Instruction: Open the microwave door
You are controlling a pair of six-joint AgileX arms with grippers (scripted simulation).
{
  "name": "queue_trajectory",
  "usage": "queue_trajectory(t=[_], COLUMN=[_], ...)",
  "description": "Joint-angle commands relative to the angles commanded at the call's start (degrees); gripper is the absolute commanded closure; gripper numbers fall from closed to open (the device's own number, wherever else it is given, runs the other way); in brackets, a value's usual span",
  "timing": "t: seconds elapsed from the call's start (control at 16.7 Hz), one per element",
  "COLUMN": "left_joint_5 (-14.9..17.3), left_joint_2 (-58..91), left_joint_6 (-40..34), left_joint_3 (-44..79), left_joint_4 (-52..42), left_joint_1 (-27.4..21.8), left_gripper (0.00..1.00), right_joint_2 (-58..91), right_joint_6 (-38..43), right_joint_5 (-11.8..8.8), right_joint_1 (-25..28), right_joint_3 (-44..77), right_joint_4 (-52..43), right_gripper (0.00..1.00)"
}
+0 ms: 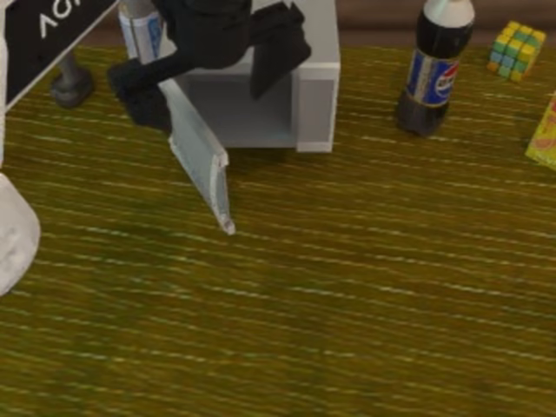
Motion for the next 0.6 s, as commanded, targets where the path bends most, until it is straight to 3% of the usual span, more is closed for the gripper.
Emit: queue_trajectory(t=[0.3,0.6], left_joint_5=[0.08,0.09], left_joint_2=[-3.63,-4.46], left_joint_6=[0.99,1.37], left_joint_3=[-17.27,-22.18], left_joint_4=[13.49,17.94], left_joint_1=[1.1,1.45], left_gripper=[0.0,0.0], right_joint_2=[0.0,0.0], right_joint_6=[0.0,0.0], right_joint_5=[0.0,0.0], right_joint_1=[0.0,0.0], right_joint_3=[0.0,0.0], right_joint_4=[0.0,0.0], right_gripper=[0.0,0.0])
